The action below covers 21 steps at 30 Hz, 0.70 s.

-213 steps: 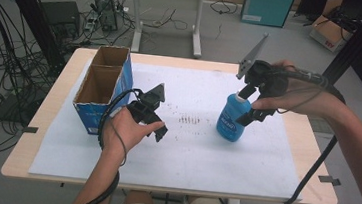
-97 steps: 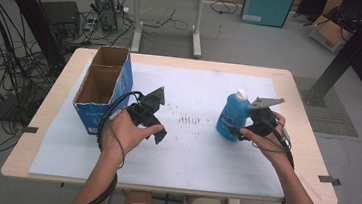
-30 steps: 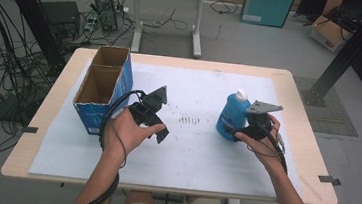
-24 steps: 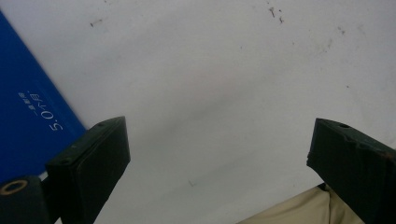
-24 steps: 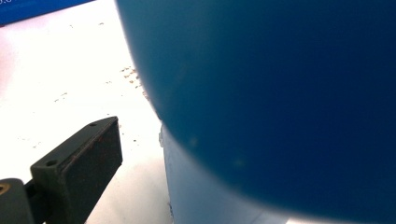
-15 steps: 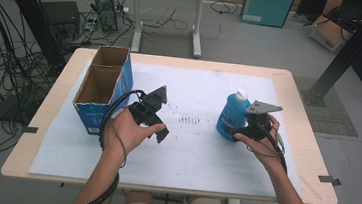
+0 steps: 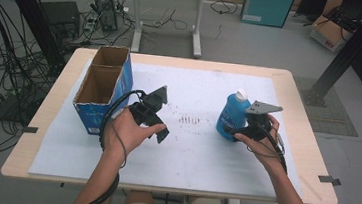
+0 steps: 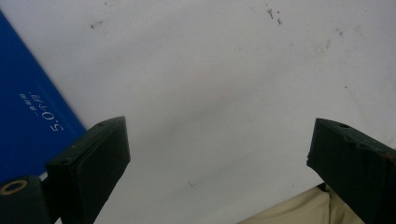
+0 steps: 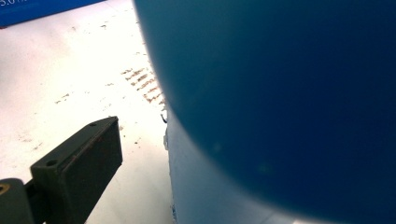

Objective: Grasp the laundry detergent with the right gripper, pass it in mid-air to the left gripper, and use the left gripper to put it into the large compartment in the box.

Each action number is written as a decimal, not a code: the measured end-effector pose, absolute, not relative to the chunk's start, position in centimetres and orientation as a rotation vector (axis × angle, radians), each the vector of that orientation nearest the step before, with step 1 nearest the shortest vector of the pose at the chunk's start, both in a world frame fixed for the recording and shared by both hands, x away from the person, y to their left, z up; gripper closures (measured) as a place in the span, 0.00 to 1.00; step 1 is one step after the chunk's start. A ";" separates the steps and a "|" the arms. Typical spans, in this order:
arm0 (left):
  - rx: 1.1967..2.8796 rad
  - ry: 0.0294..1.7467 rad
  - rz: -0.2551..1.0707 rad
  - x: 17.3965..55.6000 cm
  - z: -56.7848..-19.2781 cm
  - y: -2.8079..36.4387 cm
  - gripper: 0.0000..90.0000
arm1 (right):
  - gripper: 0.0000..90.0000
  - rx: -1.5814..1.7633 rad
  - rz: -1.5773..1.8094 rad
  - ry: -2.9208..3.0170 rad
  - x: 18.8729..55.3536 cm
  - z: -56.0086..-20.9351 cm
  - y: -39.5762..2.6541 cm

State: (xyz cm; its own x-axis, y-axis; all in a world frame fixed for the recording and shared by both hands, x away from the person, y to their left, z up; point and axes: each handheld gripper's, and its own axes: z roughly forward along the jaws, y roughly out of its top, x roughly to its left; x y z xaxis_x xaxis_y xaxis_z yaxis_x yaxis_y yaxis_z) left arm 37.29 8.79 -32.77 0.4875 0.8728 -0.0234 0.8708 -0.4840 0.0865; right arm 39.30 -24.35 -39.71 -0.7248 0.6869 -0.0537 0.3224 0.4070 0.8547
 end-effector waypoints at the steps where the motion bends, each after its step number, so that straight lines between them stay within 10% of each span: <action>1: 2.635 1.545 0.037 37.3 -32.7 8.8 0.07 | 0.02 0.865 1.249 2.270 39.3 -39.7 -24.3; 21: 2.634 1.547 0.038 37.4 -32.7 8.8 0.07 | 0.02 0.863 1.254 2.262 39.2 -39.8 -24.6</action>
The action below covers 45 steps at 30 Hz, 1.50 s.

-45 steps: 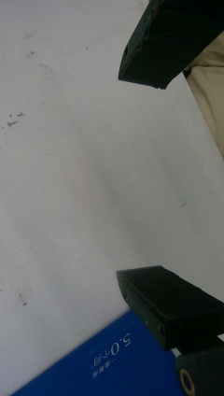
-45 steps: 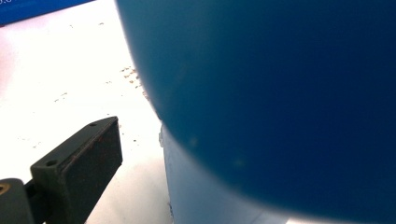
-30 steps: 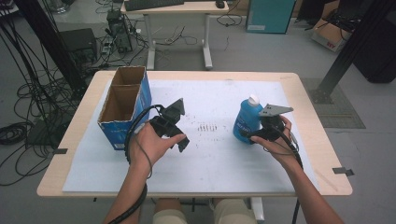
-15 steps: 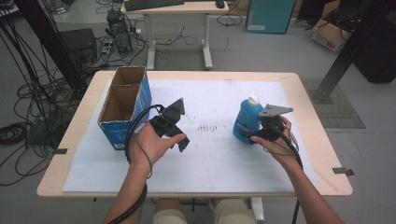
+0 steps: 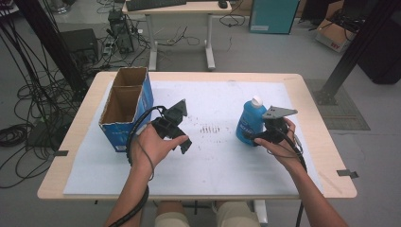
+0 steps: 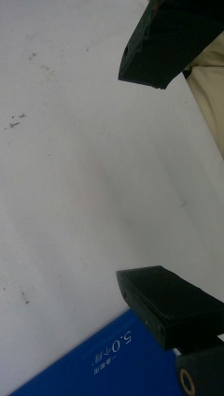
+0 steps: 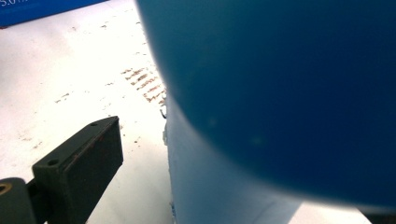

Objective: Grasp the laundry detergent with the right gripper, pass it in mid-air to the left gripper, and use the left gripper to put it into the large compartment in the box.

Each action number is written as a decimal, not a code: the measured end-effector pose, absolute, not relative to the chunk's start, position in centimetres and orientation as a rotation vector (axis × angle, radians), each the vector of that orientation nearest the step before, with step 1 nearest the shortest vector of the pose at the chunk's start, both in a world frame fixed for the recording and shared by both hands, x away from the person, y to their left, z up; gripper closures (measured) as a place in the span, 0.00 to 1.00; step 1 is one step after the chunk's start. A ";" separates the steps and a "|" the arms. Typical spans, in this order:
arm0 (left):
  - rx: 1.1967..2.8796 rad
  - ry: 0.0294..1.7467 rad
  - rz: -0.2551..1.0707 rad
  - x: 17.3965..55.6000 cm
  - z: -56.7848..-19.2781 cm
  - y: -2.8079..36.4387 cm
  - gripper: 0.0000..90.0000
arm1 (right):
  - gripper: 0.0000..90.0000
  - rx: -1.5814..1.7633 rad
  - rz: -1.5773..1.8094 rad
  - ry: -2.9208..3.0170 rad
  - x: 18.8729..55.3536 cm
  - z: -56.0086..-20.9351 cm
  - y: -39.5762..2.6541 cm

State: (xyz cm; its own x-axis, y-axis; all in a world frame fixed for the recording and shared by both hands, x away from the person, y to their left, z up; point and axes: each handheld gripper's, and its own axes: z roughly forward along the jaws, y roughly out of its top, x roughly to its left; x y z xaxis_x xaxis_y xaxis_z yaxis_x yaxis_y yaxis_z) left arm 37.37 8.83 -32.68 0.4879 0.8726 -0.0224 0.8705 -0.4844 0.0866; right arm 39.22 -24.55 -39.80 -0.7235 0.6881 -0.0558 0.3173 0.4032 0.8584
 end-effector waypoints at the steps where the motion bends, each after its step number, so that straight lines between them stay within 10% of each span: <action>1: 2.633 1.547 0.032 37.4 -32.7 8.8 0.07 | 0.02 0.865 1.257 2.263 39.2 -39.8 -24.6; 33: 2.633 1.540 0.041 37.3 -32.7 8.7 0.07 | 0.04 0.870 1.259 2.250 39.2 -40.1 -24.5; 45: 2.632 1.546 0.033 37.3 -32.8 8.9 0.07 | 0.19 0.872 1.270 2.222 39.4 -40.4 -24.5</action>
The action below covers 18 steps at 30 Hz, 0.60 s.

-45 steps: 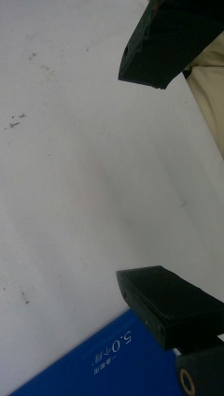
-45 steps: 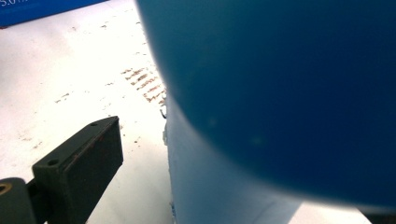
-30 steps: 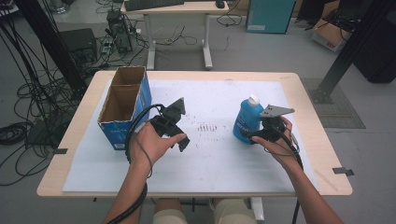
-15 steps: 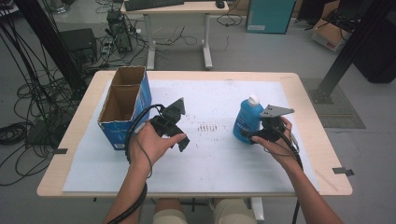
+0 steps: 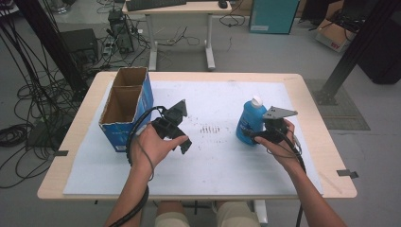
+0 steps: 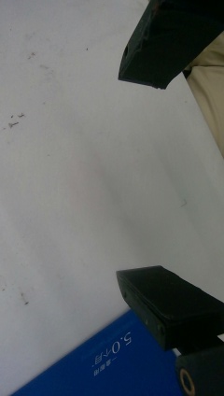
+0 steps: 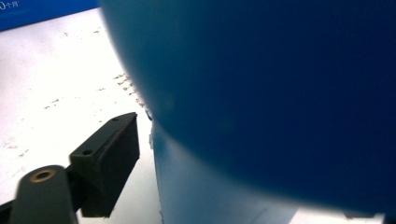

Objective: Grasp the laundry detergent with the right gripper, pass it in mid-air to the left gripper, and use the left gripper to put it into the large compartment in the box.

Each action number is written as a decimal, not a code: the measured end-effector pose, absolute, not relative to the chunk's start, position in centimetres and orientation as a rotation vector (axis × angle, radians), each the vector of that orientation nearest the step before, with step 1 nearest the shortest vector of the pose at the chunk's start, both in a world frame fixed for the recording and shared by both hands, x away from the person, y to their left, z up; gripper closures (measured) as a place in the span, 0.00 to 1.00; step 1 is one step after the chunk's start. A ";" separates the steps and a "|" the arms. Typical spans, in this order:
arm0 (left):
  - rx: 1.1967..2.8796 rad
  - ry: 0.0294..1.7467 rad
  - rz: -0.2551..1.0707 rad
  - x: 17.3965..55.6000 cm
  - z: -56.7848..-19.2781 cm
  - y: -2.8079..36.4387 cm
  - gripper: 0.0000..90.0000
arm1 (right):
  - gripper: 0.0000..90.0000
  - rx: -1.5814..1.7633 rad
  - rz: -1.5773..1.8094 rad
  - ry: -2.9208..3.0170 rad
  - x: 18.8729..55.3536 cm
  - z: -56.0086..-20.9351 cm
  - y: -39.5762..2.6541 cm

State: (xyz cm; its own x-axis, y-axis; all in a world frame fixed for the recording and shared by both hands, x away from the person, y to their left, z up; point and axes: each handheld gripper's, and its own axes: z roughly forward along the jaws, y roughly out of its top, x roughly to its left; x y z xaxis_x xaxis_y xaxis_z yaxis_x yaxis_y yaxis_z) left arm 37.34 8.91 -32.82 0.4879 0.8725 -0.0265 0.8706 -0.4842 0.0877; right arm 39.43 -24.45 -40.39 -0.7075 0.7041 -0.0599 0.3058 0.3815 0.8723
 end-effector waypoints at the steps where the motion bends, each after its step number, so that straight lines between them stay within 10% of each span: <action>1: 2.634 1.546 0.034 37.3 -32.8 8.9 0.07 | 0.20 0.871 1.272 2.220 39.4 -40.4 -24.4; 18: 2.634 1.539 0.042 37.3 -32.7 8.9 0.07 | 0.33 0.880 1.272 2.218 39.6 -40.8 -24.4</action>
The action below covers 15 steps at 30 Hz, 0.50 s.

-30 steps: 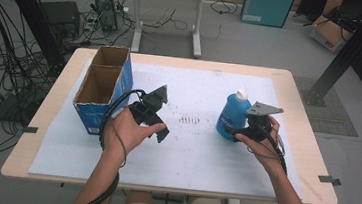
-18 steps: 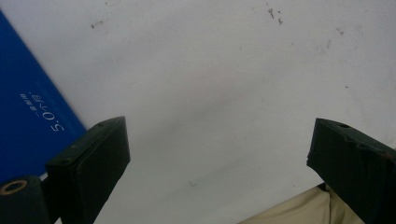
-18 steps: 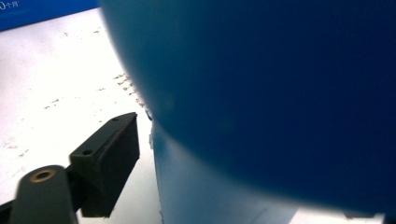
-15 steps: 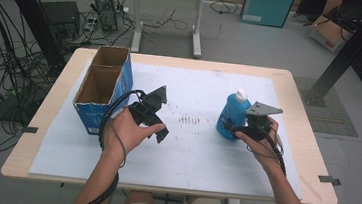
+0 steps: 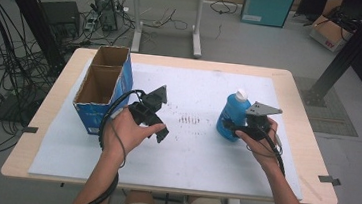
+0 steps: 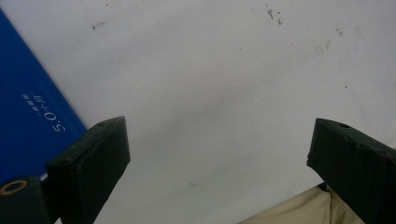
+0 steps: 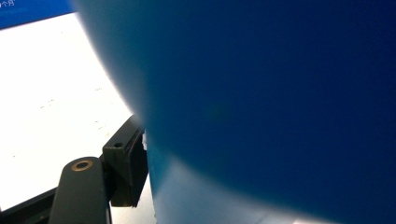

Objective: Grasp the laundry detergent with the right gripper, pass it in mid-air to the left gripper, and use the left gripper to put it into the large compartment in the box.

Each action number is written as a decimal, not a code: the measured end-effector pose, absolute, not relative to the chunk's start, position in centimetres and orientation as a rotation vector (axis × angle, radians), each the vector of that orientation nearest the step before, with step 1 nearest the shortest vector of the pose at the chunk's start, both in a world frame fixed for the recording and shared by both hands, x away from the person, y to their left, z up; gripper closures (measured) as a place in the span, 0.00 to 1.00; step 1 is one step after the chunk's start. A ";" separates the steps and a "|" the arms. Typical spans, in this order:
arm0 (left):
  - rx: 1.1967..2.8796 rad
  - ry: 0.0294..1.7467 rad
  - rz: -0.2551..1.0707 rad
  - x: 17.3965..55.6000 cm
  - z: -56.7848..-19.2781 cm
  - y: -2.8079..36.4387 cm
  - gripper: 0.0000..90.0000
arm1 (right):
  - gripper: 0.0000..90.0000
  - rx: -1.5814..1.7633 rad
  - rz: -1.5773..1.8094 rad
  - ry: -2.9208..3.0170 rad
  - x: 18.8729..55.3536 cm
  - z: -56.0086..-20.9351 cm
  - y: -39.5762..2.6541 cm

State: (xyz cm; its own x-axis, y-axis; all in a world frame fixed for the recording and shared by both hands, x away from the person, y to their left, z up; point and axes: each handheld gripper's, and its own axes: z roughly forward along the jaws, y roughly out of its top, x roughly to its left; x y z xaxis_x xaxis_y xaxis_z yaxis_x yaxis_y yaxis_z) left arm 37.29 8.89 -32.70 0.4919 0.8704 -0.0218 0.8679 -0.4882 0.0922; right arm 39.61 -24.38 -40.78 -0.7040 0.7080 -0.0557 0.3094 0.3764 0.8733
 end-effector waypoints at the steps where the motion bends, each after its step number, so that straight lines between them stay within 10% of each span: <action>1: 2.633 1.540 0.040 37.3 -32.7 8.9 0.07 | 0.33 0.880 1.272 2.218 39.6 -40.8 -24.4; 15: 2.633 1.539 0.044 37.2 -32.6 8.9 0.07 | 0.44 0.878 1.296 2.226 39.6 -40.9 -24.3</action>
State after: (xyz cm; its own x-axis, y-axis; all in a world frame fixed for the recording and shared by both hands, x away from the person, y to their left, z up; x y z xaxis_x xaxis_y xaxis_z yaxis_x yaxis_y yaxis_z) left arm 37.23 8.89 -32.65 0.4916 0.8706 -0.0213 0.8679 -0.4878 0.0939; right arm 39.56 -24.35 -40.93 -0.7141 0.6990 -0.0393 0.3108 0.3668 0.8769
